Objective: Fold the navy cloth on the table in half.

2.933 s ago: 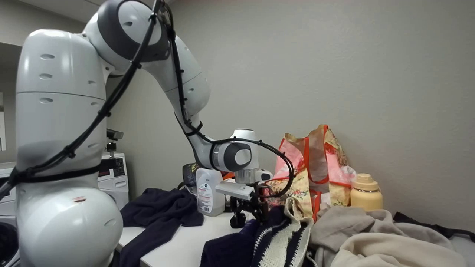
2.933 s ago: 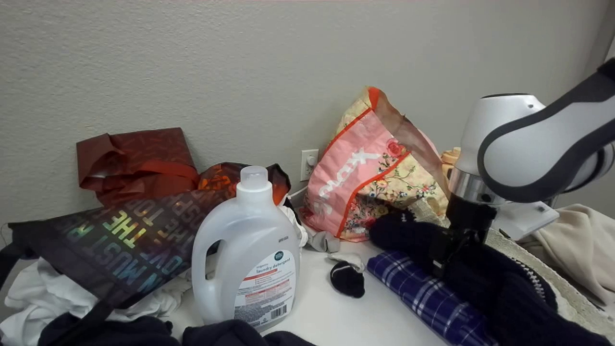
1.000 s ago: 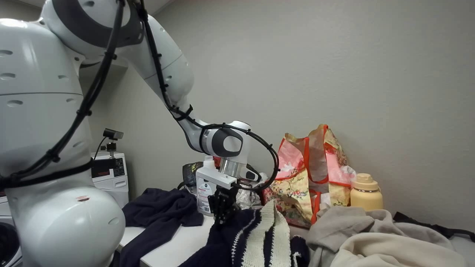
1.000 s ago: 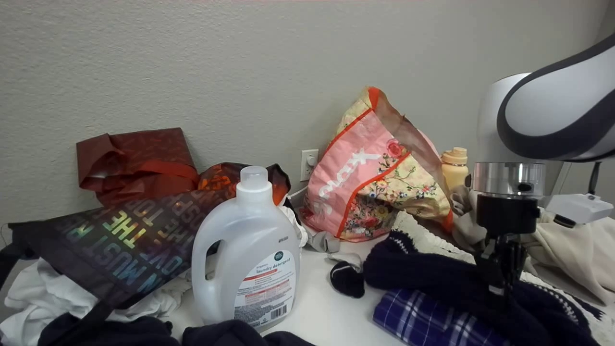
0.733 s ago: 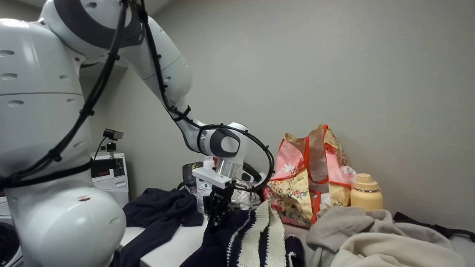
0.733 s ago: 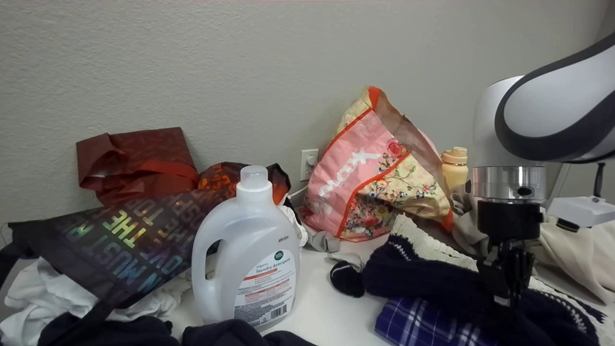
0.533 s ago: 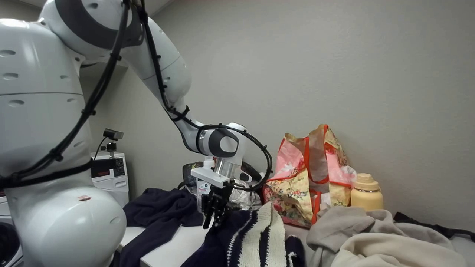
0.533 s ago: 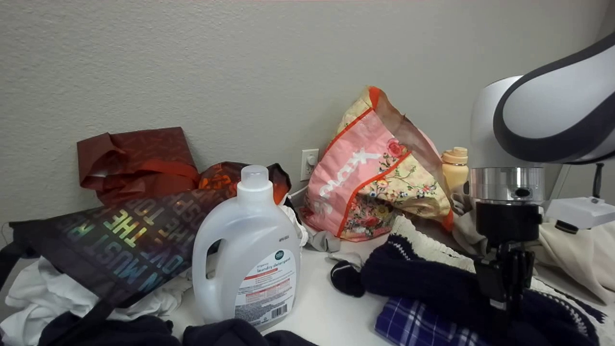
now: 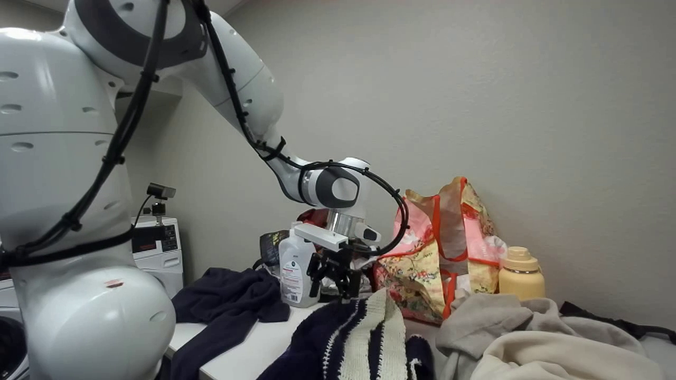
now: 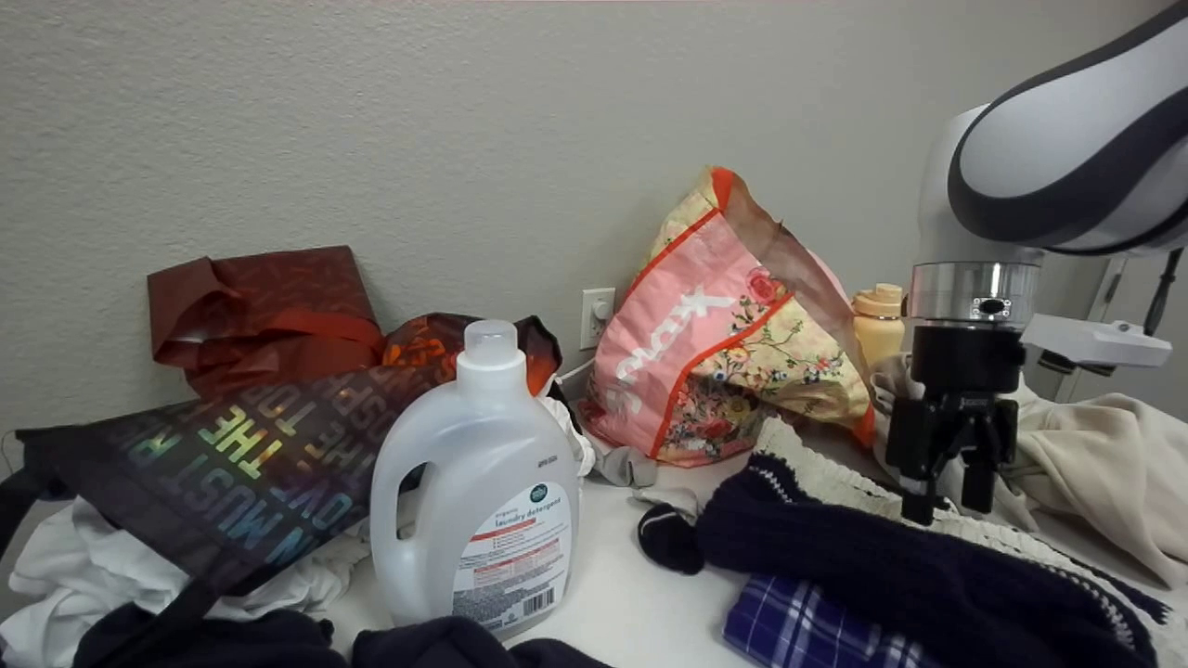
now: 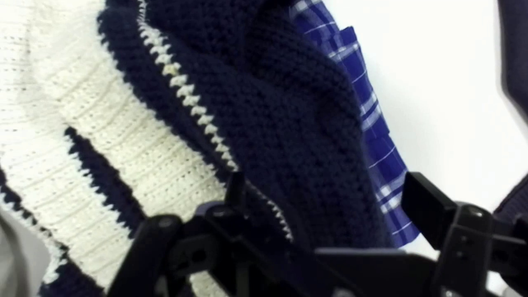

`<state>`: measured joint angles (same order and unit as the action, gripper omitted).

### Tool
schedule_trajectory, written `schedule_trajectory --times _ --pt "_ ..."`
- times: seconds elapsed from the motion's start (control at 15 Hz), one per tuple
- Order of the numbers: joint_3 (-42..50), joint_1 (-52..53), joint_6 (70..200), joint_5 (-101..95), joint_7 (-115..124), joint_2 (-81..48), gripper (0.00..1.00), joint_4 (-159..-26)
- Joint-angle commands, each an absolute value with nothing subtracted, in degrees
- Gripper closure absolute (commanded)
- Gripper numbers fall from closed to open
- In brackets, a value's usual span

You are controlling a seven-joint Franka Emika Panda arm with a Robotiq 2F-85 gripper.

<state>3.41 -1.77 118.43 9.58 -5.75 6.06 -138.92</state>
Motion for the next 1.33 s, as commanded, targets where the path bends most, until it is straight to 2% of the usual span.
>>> schedule_trajectory --times 0.0,0.87,0.93,1.0,1.07,1.27 --pt "4.6 -3.8 115.2 6.6 -1.1 2.6 0.0 -135.7" --pt "5.0 -4.0 115.7 3.5 7.5 -12.4 0.02 -132.2" --pt "4.9 -3.9 115.8 3.9 7.7 -12.8 0.26 -131.8" --pt "4.7 -3.7 115.8 4.5 8.0 -13.2 0.27 -131.3" --pt "4.5 -3.5 115.6 5.2 8.5 -13.4 0.32 -130.8" --pt "3.7 -2.8 115.5 7.5 10.2 -13.3 0.58 -129.8"
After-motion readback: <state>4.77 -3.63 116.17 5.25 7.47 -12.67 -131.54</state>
